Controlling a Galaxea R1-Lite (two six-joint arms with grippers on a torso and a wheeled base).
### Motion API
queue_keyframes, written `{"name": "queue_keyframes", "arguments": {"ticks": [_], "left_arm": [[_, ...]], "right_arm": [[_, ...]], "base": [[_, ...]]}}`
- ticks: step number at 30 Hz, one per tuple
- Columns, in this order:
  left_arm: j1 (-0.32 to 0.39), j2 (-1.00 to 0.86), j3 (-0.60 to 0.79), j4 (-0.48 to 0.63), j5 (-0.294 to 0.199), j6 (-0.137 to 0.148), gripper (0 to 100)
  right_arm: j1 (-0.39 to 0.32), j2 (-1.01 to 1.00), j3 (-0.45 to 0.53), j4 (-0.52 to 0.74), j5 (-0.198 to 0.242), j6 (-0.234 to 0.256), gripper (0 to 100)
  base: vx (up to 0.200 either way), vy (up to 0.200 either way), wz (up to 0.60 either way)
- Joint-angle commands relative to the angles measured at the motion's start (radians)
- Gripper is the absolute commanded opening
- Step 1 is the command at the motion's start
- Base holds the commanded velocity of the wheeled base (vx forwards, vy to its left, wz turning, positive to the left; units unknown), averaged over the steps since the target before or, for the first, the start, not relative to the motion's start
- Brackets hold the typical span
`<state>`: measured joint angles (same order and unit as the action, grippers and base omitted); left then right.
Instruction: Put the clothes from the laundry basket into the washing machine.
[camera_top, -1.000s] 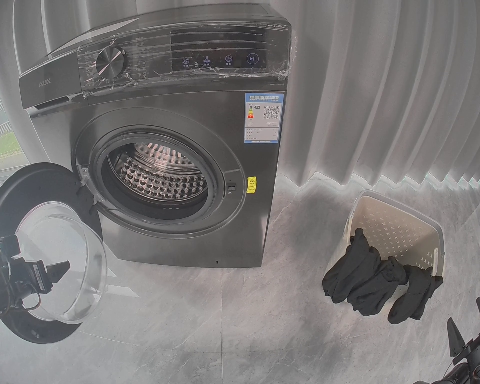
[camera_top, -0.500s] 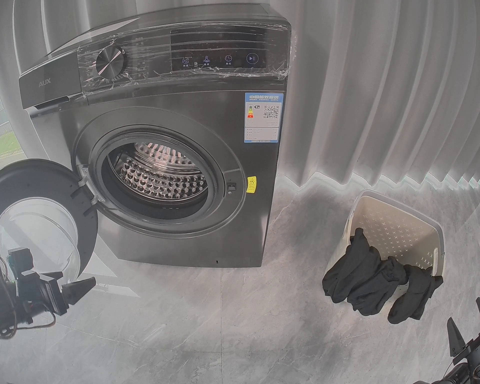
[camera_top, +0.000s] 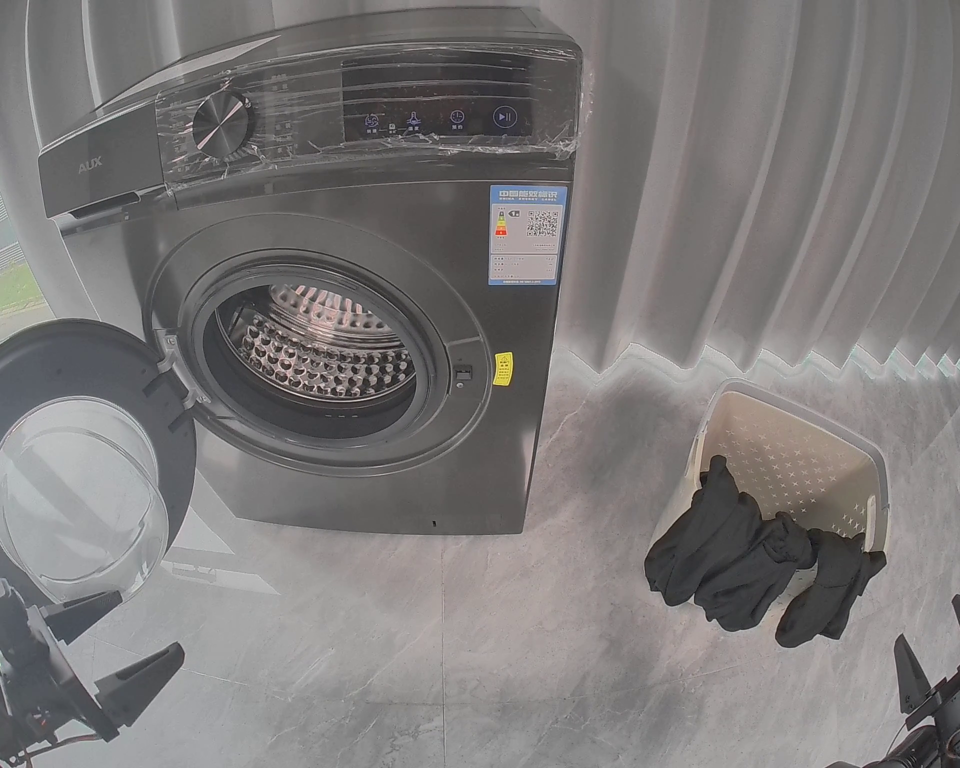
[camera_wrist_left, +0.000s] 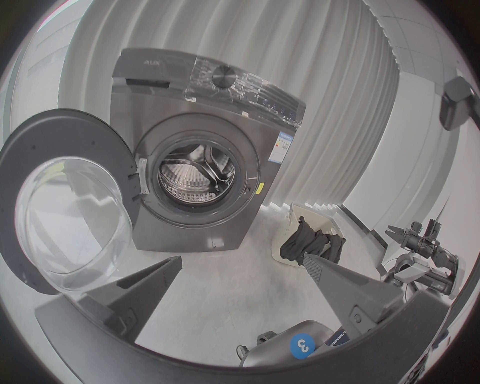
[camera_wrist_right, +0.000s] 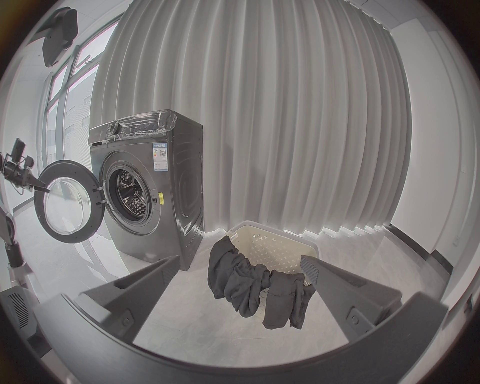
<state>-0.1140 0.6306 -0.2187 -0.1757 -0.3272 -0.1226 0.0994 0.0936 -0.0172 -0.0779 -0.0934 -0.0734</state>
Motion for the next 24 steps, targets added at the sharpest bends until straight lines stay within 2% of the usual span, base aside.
{"name": "queue_keyframes", "arguments": {"ticks": [1,5,7,10,11,14,16,17,18,20,23,24], "left_arm": [[-0.003,-0.223,0.045,0.048,0.056,0.004,100],[-0.003,-0.345,0.102,0.061,0.077,0.015,100],[0.005,-0.414,0.154,0.070,0.094,0.035,100],[0.019,-0.509,0.219,0.078,0.158,0.073,100],[0.020,-0.536,0.219,0.096,0.166,0.078,100],[0.022,-0.540,0.217,0.121,0.226,0.069,100],[0.022,-0.540,0.219,0.117,0.307,0.044,100],[0.022,-0.540,0.219,0.117,0.323,0.040,100],[0.025,-0.540,0.219,0.119,0.375,0.032,100],[0.040,-0.540,0.219,0.121,0.402,0.027,100],[0.056,-0.545,0.217,0.121,0.404,0.026,100],[0.160,-0.566,0.217,0.124,0.364,0.026,100]], "right_arm": [[0.000,0.001,0.017,0.000,-0.002,0.000,100],[0.000,0.001,0.017,0.000,-0.002,0.000,100],[0.000,0.001,0.017,0.000,-0.002,0.000,100],[0.000,0.001,0.017,0.000,-0.002,0.000,100],[0.000,0.001,0.017,0.000,-0.003,0.000,100],[0.000,0.001,0.017,0.000,-0.003,0.001,100],[0.000,0.001,0.017,0.000,-0.003,0.007,100],[-0.001,0.001,0.017,0.000,-0.003,0.009,100],[-0.001,0.001,0.017,0.000,-0.003,0.012,100],[-0.001,0.001,0.017,0.000,-0.003,0.012,100],[-0.001,0.001,0.017,0.000,-0.003,0.012,100],[-0.001,0.001,0.017,0.000,-0.003,0.014,100]], "base": [[0.000,0.000,0.00],[0.000,0.000,0.00],[0.000,0.000,0.00],[0.000,0.000,0.00],[0.000,0.000,0.00],[0.000,0.000,0.00],[0.000,0.000,0.00],[0.000,0.000,0.00],[0.000,0.000,0.00],[0.000,0.000,0.00],[0.000,0.000,0.00],[0.000,0.000,0.00]]}}
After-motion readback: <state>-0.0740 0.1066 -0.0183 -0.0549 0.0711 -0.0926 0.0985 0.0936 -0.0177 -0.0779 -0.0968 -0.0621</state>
